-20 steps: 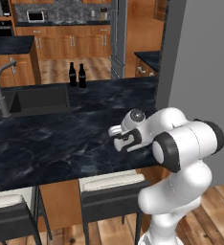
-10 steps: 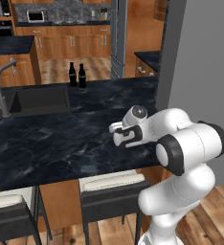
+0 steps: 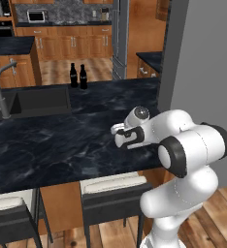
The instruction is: Place the large bottle from the dining counter next to the other large bottle outside the sink, and place the small bottle from the dining counter next to the other small bottle inside the sink.
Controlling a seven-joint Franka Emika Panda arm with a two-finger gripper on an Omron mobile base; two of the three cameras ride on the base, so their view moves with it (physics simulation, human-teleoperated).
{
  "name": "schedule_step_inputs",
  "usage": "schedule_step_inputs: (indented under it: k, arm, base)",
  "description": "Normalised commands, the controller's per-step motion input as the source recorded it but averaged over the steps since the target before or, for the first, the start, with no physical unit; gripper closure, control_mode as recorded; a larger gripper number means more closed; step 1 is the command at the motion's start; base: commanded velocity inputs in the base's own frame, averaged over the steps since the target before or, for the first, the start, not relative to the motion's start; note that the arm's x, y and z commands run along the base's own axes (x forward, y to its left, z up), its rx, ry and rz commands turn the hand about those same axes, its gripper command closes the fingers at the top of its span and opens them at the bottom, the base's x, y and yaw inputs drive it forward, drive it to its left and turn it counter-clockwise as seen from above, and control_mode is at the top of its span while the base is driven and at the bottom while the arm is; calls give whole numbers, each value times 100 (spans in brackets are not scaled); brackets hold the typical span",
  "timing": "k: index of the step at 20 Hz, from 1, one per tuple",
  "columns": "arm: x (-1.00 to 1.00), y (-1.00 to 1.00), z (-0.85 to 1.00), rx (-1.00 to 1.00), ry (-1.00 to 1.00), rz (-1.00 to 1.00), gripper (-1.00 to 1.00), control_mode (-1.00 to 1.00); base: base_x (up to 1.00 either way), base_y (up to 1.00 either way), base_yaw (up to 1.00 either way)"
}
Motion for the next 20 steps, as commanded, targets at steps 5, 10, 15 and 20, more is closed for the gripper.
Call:
schedule_step_inputs:
  k: [5, 10, 15, 20]
  arm:
    - [0, 0, 0, 0, 0, 0, 100, 100]
    - [0, 0, 0, 0, 0, 0, 100, 100]
    - [0, 0, 0, 0, 0, 0, 100, 100]
    - [0, 0, 0, 0, 0, 0, 100, 100]
  base:
    - [-26, 5, 0]
    - [-53, 21, 0]
    - [-32, 23, 0]
    - [4, 60, 0]
